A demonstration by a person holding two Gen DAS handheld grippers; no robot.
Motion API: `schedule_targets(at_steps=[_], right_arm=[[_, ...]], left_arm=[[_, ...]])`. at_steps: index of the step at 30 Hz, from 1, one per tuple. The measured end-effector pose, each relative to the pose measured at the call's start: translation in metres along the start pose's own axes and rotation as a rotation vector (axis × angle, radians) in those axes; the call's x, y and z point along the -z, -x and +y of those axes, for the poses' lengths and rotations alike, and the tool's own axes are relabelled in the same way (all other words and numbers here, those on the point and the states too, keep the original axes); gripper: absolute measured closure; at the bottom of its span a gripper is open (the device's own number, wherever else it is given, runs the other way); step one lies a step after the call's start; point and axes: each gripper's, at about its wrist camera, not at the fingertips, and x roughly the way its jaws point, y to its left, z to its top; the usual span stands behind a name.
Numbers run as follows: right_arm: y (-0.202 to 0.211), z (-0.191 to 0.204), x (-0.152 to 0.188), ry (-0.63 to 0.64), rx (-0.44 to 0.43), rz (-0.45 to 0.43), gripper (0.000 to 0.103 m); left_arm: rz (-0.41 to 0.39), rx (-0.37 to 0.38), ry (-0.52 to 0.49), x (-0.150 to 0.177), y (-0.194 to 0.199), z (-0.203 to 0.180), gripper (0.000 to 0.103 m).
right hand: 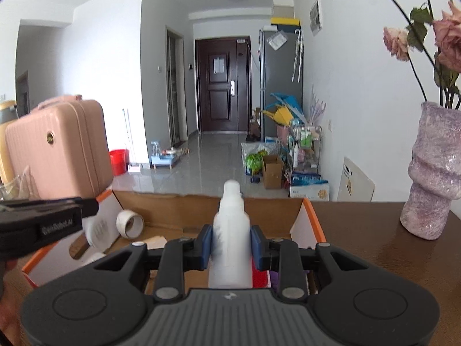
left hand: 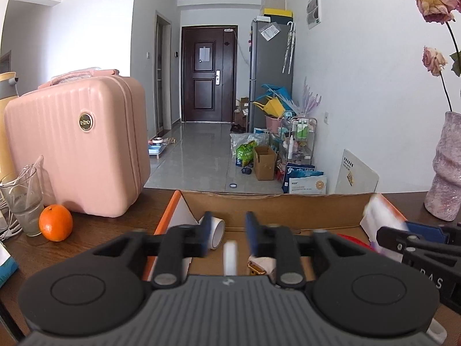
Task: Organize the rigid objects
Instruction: 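Open both tools to drop the spray bottle and round container into the box, then move both tools back from the box toward the blue cap and green spray bottle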
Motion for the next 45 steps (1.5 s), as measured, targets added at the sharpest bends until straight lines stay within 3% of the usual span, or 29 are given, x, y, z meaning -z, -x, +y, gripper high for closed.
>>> schedule_targets(at_steps=[1, 2, 3, 7, 8, 22, 45], right_arm=[[-0.002, -0.002, 0.001, -0.008, 0.006, 0.013, 0.059], [-0.002, -0.003, 0.002, -0.014, 0.015, 0.014, 0.038], [-0.001, -0.004, 0.002, -0.020, 0.022, 0.007, 0.023], [0.001, -0.007, 0.002, -0.028, 0.043, 0.003, 0.008], [0.002, -0.008, 0.002, -0.027, 0.048, 0.000, 0.001], [0.017, -0.006, 0.002, 0.002, 0.077, -0.010, 0.000], [0.106, 0.006, 0.042, 0.035, 0.071, -0.042, 0.000]], left_arm=[[-0.008, -0.009, 0.003, 0.000, 0.001, 0.001, 0.027], [-0.026, -0.031, 0.009, 0.001, 0.003, 0.003, 0.008], [-0.046, -0.050, 0.012, 0.001, 0.006, 0.003, 0.002], [-0.063, -0.040, 0.011, -0.001, 0.013, 0.006, 0.000], [-0.062, -0.048, 0.010, -0.001, 0.013, 0.005, 0.000], [-0.054, -0.059, 0.009, 0.000, 0.025, 0.005, 0.000], [-0.051, -0.051, -0.006, 0.035, 0.107, 0.014, 0.000]])
